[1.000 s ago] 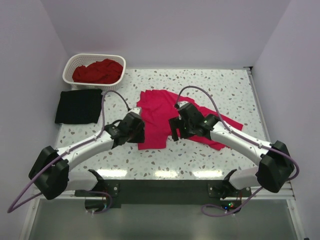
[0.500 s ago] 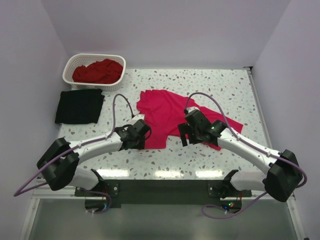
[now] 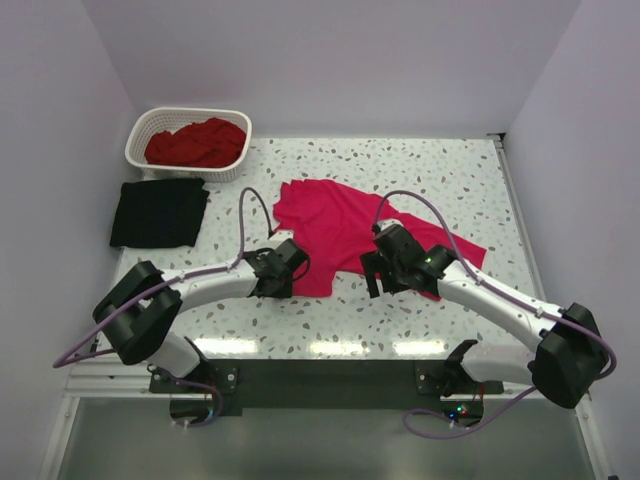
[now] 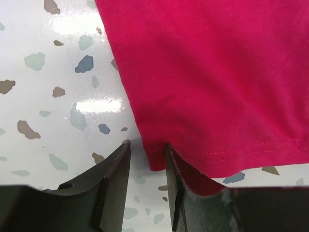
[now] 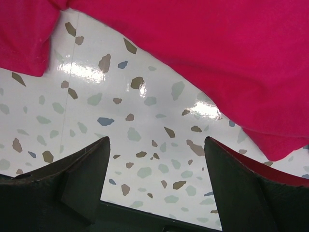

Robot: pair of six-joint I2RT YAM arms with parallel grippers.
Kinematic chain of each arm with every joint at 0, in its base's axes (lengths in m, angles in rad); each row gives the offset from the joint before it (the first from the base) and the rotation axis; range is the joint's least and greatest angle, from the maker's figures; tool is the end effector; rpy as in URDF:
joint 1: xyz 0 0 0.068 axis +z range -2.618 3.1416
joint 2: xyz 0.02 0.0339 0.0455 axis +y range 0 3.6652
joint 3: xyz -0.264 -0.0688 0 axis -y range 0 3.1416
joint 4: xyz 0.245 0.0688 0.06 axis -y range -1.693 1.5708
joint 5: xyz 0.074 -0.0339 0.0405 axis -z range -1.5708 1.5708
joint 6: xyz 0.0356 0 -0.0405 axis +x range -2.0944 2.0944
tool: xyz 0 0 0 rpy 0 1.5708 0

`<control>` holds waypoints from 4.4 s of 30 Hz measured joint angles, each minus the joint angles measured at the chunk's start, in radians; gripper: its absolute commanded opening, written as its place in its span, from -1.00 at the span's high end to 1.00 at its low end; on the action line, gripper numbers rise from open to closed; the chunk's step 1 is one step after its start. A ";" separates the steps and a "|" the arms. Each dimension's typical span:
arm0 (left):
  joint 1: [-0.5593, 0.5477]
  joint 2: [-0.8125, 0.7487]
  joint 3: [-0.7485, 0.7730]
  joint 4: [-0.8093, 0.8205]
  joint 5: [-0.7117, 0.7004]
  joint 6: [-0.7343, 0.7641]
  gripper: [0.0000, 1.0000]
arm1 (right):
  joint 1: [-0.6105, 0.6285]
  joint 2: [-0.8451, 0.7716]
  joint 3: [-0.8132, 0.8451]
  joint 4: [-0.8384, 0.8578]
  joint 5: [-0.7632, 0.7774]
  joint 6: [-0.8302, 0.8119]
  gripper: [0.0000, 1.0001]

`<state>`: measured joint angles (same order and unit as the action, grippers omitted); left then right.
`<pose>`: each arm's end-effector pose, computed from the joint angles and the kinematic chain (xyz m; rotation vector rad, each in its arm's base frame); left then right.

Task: Fold and stack the t-shirts
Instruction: Flatten the tshirt out

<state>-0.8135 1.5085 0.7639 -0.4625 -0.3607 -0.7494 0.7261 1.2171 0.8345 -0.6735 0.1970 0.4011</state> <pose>0.1895 -0.1822 0.1548 -0.0039 2.6351 -0.0002 0.1780 0.1487 0.2306 -0.3539 2.5769 0.1484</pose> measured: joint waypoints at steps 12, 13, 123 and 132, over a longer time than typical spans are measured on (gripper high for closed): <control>-0.002 0.011 0.002 0.046 0.032 -0.019 1.00 | -0.009 -0.002 -0.005 -0.001 0.023 0.002 -0.65; -0.002 0.011 0.002 0.045 0.031 -0.018 1.00 | -0.015 -0.002 -0.004 -0.003 0.026 0.002 -0.65; 0.602 -0.310 0.065 0.029 0.207 0.351 1.00 | -0.862 0.301 0.020 0.257 -0.444 0.079 1.00; 0.602 -0.426 0.167 -0.017 0.154 0.341 1.00 | -0.862 -0.102 0.187 -0.064 -0.427 0.059 1.00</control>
<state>-0.2115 1.0821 0.9310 -0.4797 -0.2062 -0.4084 -0.1356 1.1152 1.0214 -0.7372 -0.2298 0.4599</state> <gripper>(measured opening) 0.018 0.015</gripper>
